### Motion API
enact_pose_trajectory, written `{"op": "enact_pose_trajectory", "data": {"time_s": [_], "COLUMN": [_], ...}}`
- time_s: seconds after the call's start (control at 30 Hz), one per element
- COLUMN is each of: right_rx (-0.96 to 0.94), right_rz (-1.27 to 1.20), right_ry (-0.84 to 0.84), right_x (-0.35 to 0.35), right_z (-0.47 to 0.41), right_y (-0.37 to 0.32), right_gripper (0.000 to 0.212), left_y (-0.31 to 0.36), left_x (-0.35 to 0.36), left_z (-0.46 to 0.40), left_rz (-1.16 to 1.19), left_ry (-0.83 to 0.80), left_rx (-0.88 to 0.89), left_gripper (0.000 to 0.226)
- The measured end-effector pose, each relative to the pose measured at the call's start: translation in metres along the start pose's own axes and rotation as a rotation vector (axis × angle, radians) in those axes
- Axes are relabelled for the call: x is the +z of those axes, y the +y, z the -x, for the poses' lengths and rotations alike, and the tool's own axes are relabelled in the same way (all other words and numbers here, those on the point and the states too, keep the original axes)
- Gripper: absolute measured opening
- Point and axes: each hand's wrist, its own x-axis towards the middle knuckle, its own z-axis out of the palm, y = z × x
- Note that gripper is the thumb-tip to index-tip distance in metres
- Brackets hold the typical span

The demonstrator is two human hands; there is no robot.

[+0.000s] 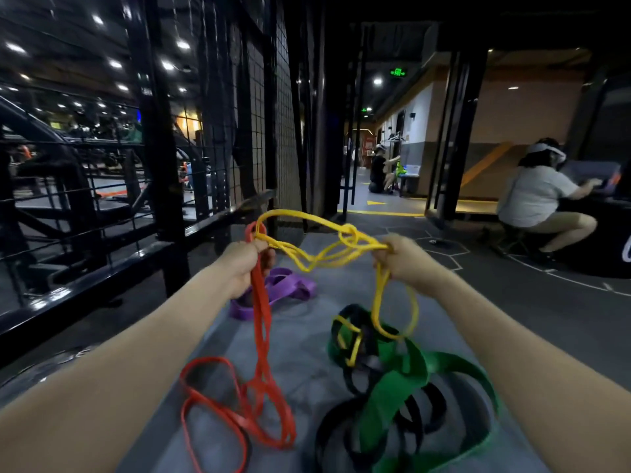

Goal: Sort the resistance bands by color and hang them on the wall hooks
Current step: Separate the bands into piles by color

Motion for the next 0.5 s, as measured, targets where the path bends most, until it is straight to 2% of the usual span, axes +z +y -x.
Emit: {"op": "enact_pose_trajectory", "data": {"time_s": [0.13,0.33,0.4,0.5], "right_rx": [0.117,0.074,0.040,0.029], "right_rz": [-0.229,-0.204,-0.110,-0.127], "right_ry": [0.071,-0.025,-0.036,-0.089], "right_x": [-0.023,-0.009,-0.002,-0.002], "right_z": [-0.007,0.003,0.003,0.006], "right_y": [-0.010,-0.029,-0.036,-0.033], "right_gripper": [0.025,0.035,0.038,0.027], "left_y": [-0.014,-0.036,-0.044,-0.049], "left_x": [0.027,0.091,0.110,0.113], "left_z": [0.013,0.042,0.046,0.039], "left_rz": [-0.037,-0.181,-0.259,-0.387], "left_ry": [-0.130,-0.463,-0.472,-0.347], "left_rx": [-0.010,0.012,0.049,0.158], "left_gripper": [0.023,0.025,0.024,0.016]}}
